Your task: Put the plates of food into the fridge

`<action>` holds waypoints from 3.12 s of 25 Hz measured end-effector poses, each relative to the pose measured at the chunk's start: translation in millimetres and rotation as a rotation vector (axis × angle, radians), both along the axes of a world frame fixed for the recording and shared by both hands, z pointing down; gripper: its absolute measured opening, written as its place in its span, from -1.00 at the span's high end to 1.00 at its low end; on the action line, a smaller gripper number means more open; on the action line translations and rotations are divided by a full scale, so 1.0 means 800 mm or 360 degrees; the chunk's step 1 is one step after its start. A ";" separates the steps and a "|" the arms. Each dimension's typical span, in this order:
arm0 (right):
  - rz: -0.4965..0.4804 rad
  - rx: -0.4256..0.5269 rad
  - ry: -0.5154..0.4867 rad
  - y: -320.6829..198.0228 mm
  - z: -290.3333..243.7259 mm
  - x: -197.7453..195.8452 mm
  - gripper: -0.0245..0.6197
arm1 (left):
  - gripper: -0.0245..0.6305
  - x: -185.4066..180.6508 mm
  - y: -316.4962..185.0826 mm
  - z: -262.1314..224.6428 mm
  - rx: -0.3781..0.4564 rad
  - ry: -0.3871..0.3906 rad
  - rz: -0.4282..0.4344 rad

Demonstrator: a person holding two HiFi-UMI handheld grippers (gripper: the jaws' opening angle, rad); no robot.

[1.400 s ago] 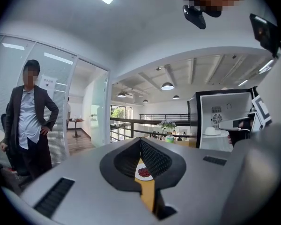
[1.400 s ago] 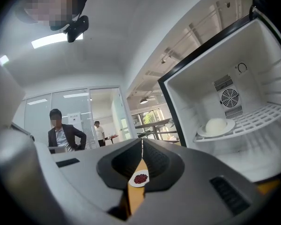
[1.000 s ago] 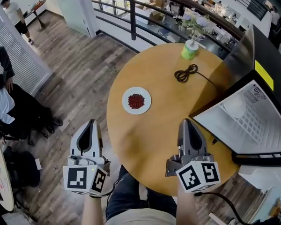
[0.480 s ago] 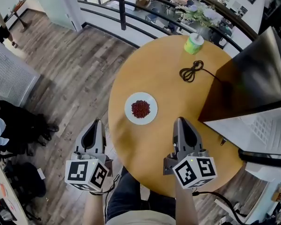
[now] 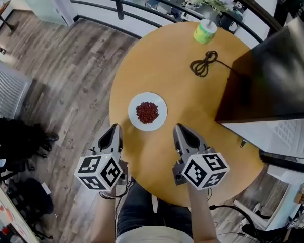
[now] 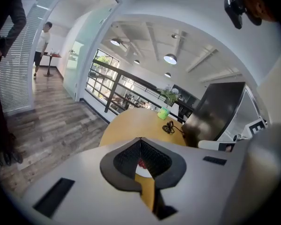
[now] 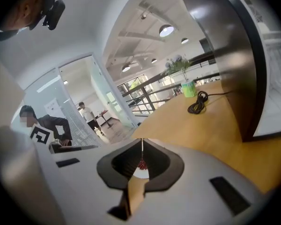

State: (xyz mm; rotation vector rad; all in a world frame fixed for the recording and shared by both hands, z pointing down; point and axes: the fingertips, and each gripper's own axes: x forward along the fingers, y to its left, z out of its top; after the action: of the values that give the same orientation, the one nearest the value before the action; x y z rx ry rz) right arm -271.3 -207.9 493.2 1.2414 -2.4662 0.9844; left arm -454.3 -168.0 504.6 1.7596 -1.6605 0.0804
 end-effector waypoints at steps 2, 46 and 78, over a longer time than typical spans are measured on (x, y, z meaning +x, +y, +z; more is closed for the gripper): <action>-0.0030 -0.0087 -0.0020 0.003 0.021 -0.005 0.87 | 0.90 0.008 -0.001 0.024 -0.0083 0.0027 0.0024; 0.0247 -0.1146 -0.0672 -0.026 0.174 -0.035 0.64 | 0.59 0.056 -0.033 0.154 -0.0569 0.1002 -0.0019; 0.0457 -0.1007 -0.0816 -0.030 0.149 -0.030 0.84 | 0.82 0.064 -0.039 0.130 -0.0410 0.1118 -0.0172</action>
State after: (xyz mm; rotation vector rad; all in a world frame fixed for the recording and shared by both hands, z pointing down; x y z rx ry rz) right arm -295.4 -232.1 612.4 1.2291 -2.0015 2.1755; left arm -403.1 -199.5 608.9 1.2904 -1.1606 -0.3252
